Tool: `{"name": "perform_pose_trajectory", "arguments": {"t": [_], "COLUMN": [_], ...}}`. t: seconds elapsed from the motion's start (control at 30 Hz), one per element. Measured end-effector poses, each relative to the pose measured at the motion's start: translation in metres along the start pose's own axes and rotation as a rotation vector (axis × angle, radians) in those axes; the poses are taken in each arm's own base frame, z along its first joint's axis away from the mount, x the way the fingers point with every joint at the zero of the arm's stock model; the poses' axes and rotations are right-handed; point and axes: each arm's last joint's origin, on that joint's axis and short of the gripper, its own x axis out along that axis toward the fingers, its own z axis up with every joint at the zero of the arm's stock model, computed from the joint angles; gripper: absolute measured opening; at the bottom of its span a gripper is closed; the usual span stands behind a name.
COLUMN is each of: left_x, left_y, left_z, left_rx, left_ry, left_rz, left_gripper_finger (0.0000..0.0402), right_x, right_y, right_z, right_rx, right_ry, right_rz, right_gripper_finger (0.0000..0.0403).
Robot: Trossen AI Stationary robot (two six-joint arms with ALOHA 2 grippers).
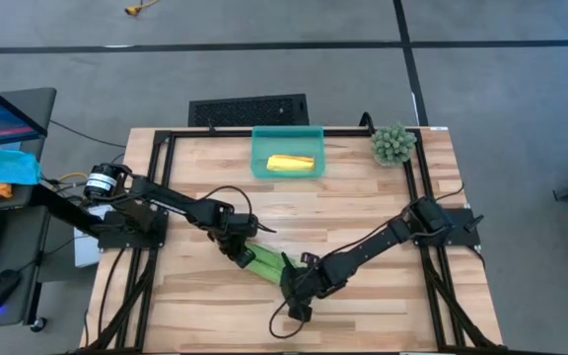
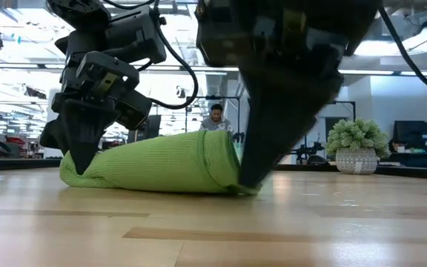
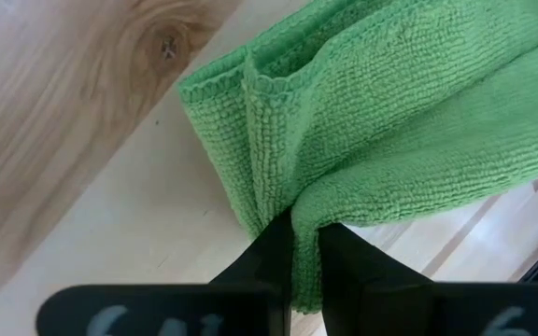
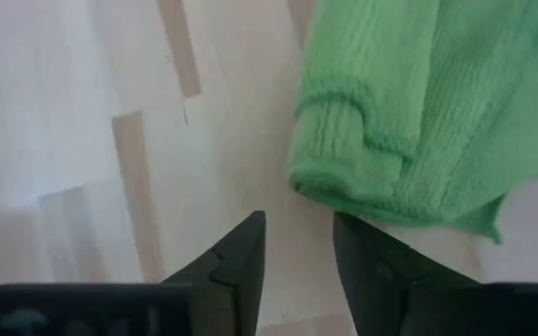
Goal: Roll microfiber towels into tight, uniform cylinder then place into a basket
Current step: Roll the green microfiber towel
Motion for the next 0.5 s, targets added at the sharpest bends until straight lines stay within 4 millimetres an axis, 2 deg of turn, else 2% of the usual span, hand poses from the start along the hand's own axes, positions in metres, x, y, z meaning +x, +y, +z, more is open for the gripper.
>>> {"name": "perform_pose_trajectory", "arguments": {"t": [0.3,0.5], "left_x": [0.000,0.000], "left_y": [0.000,0.000], "left_z": [0.000,0.000], "left_rx": [-0.001,-0.001], "left_ry": [0.004,0.008], "left_rz": [0.003,0.001], "left_gripper_finger": [0.0019,0.0019], "right_x": [-0.021,-0.027], "right_y": [0.036,0.050], "right_z": [-0.014,-0.007], "right_rx": [-0.274,-0.460], "right_ry": [-0.200,-0.373], "right_rz": [-0.071,-0.095], "right_gripper_finger": [0.0132,0.0124]}}
